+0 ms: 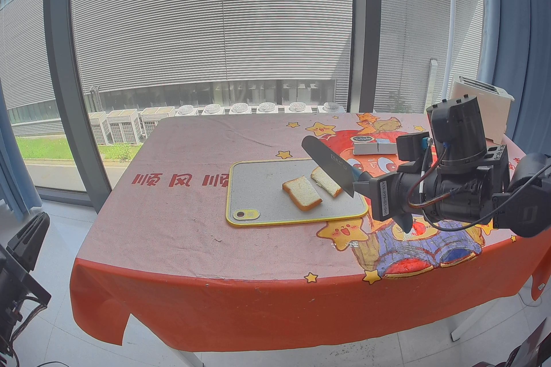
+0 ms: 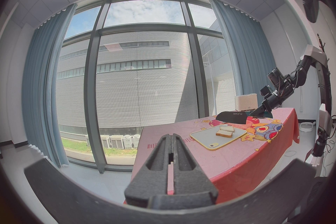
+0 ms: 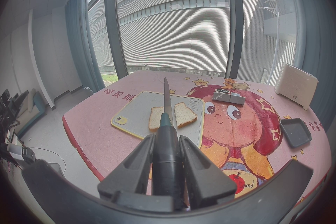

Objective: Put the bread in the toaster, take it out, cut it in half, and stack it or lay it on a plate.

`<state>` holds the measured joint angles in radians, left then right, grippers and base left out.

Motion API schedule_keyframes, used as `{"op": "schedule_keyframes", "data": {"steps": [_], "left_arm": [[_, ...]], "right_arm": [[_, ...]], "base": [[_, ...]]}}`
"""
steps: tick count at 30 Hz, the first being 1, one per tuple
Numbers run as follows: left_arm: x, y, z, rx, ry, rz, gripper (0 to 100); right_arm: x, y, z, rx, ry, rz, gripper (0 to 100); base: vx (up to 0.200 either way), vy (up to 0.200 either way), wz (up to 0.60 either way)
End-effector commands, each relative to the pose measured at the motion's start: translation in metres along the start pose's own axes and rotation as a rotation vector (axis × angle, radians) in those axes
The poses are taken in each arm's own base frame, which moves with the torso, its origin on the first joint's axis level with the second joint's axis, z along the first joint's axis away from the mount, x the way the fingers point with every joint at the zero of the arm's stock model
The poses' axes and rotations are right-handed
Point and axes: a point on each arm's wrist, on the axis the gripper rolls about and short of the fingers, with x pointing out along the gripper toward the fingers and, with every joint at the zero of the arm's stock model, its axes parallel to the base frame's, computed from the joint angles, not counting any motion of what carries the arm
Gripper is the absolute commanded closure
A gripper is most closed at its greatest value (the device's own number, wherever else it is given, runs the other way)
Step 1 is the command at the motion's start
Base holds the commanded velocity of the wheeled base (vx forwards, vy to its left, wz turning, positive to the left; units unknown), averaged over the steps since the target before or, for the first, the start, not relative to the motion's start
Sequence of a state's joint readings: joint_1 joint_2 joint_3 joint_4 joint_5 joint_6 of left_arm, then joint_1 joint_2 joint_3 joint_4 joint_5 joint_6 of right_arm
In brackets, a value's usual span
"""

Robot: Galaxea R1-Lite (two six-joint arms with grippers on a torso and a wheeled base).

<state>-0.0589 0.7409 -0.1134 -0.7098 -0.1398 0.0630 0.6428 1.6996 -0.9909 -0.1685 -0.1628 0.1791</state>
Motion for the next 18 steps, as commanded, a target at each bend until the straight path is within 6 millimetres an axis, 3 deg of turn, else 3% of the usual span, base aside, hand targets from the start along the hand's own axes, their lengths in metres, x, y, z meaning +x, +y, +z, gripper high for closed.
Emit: {"op": "schedule_keyframes", "data": {"steps": [1, 2, 3, 6, 13, 18], "left_arm": [[-0.017, -0.002, -0.004, 0.006, -0.052, 0.009, 100], [-0.02, -0.003, -0.008, 0.006, -0.05, 0.012, 100], [-0.022, -0.004, -0.011, 0.005, -0.047, 0.011, 0], [-0.03, -0.005, -0.023, 0.002, -0.033, 0.011, 0], [-0.042, -0.007, -0.026, -0.019, -0.051, 0.038, 0], [-0.061, -0.01, -0.042, -0.02, -0.009, 0.085, 0]], "right_arm": [[-0.002, -0.001, 0.002, 0.002, -0.008, 0.0, 100], [-0.002, -0.001, 0.002, 0.002, -0.008, 0.0, 100], [-0.002, -0.001, 0.002, 0.002, -0.008, 0.0, 100], [-0.002, 0.0, 0.001, 0.001, -0.006, 0.001, 100], [-0.002, -0.001, 0.002, 0.003, -0.008, -0.001, 100], [-0.005, -0.001, 0.002, 0.003, -0.014, 0.001, 100]], "base": [[0.0, 0.0, 0.0], [0.0, 0.0, 0.0], [0.0, 0.0, 0.0], [0.0, 0.0, 0.0], [0.0, 0.0, 0.0], [0.0, 0.0, 0.0]]}}
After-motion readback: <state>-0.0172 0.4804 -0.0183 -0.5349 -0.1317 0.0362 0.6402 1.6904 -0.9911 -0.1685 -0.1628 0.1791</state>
